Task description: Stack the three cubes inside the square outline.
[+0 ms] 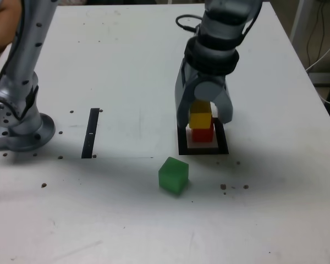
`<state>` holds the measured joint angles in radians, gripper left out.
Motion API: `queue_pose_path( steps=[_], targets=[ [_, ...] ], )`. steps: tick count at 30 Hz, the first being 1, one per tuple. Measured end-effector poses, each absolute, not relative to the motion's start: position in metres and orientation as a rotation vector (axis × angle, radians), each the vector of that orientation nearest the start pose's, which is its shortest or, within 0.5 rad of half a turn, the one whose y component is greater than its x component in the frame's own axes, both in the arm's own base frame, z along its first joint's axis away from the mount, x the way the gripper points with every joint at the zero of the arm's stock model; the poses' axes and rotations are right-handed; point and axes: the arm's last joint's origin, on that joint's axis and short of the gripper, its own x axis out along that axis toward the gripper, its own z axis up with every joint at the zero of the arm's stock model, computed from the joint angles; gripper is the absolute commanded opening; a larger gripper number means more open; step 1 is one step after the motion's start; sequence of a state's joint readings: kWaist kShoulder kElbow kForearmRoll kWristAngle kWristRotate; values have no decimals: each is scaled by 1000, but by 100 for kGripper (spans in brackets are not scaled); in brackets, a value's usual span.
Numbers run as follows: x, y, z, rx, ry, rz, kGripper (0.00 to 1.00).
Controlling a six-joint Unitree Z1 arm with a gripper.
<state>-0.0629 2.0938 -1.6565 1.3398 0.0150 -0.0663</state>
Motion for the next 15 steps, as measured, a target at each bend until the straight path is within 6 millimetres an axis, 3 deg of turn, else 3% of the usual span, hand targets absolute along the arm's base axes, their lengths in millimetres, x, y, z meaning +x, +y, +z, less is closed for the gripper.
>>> queue_pose_path(
  steps=[15],
  targets=[
    [362,-24,263,29,1746,17,100]
  ],
)
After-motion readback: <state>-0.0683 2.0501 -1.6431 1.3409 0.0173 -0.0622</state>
